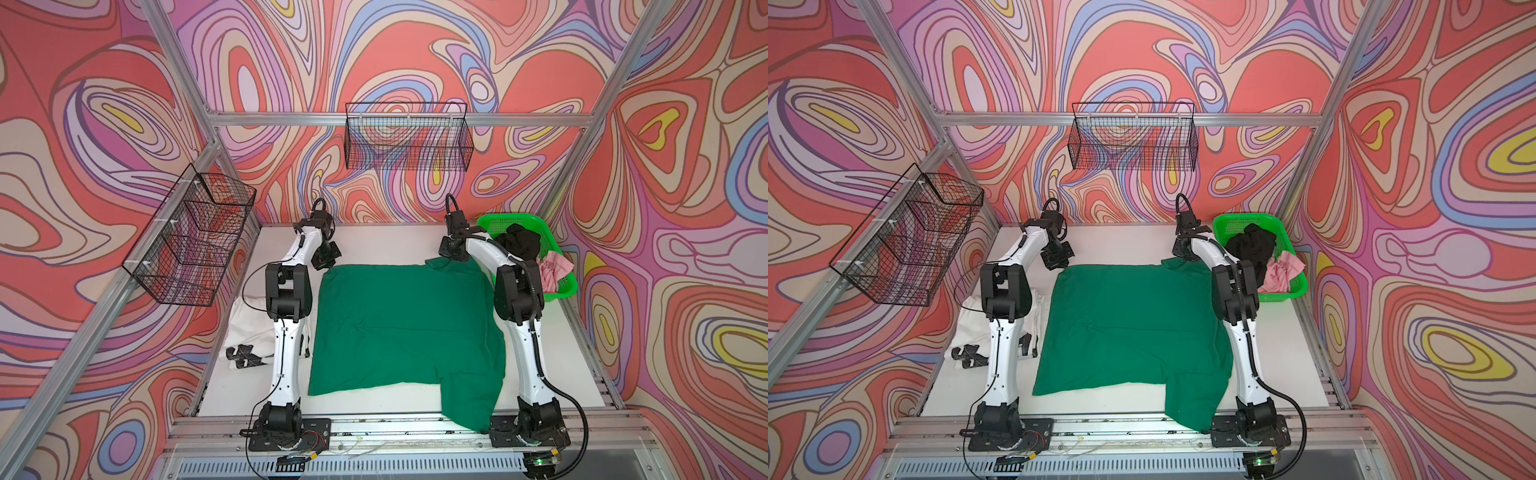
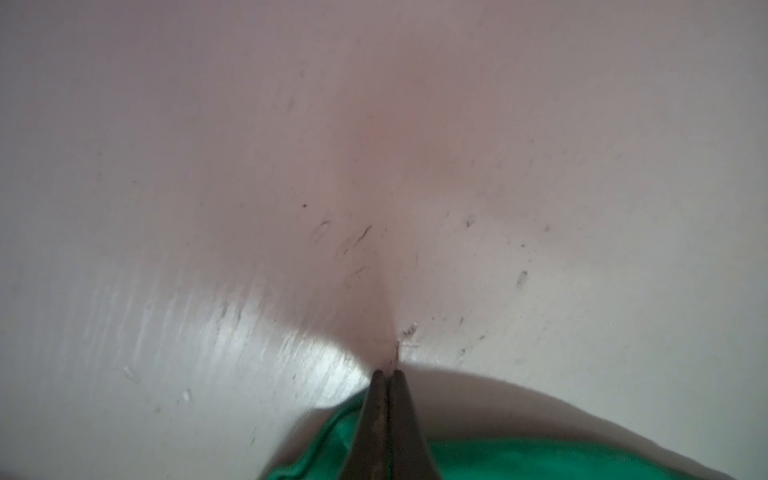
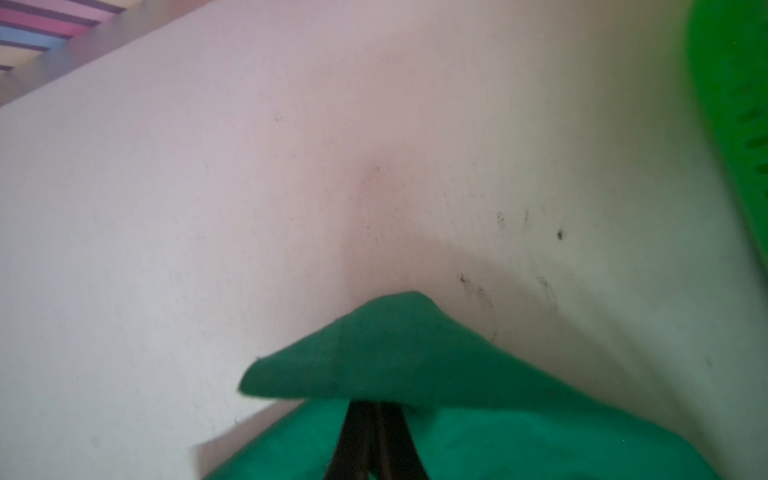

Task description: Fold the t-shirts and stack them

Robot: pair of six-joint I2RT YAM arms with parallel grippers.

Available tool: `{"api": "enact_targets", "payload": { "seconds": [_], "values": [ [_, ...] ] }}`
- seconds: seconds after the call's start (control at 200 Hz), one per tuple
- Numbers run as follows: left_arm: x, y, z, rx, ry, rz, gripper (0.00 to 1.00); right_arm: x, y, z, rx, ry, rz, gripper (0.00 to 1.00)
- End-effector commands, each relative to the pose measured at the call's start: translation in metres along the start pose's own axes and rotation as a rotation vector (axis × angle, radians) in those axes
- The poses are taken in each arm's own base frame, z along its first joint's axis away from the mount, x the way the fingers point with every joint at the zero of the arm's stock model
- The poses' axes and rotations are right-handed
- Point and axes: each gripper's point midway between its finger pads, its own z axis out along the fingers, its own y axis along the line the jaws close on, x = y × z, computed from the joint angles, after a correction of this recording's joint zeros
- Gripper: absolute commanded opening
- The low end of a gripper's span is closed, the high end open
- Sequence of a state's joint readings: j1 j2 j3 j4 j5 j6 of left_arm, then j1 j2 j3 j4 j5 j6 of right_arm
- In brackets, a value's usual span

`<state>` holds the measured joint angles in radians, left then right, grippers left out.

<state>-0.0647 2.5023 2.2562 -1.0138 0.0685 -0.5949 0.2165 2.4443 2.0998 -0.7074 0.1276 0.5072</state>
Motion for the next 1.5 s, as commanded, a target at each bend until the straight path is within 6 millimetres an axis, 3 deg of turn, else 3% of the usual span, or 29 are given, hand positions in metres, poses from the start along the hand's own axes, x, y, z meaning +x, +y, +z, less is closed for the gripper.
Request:
{"api": "enact_targets", "payload": {
  "seconds": [0.0,0.371,0.701,1.342,1.362,1.492],
  "values": [
    [-0.007,-0.007,-0.031,0.040,-0.056,0.010,0.00,-0.033,0.003,-0.041,-0.009,-0.093,0.020,0.00],
    [-0.008,-0.007,-0.051,0.076,-0.124,0.025,0.00,-0.047,0.003,-0.089,-0.046,-0.163,0.074,0.00],
    [0.001,0.001,-0.066,0.119,-0.210,0.027,0.00,-0.035,-0.001,-0.128,-0.111,-0.170,0.118,0.00],
    [0.038,0.027,-0.080,0.148,-0.255,-0.016,0.00,0.041,-0.028,-0.162,-0.164,-0.044,0.150,0.00],
    [0.039,0.028,-0.080,0.149,-0.256,-0.016,0.00,0.038,-0.029,-0.173,-0.174,-0.064,0.154,0.00],
    [0.046,0.033,-0.088,0.151,-0.264,-0.021,0.00,0.049,-0.043,-0.182,-0.143,-0.071,0.159,0.00]
  ]
}}
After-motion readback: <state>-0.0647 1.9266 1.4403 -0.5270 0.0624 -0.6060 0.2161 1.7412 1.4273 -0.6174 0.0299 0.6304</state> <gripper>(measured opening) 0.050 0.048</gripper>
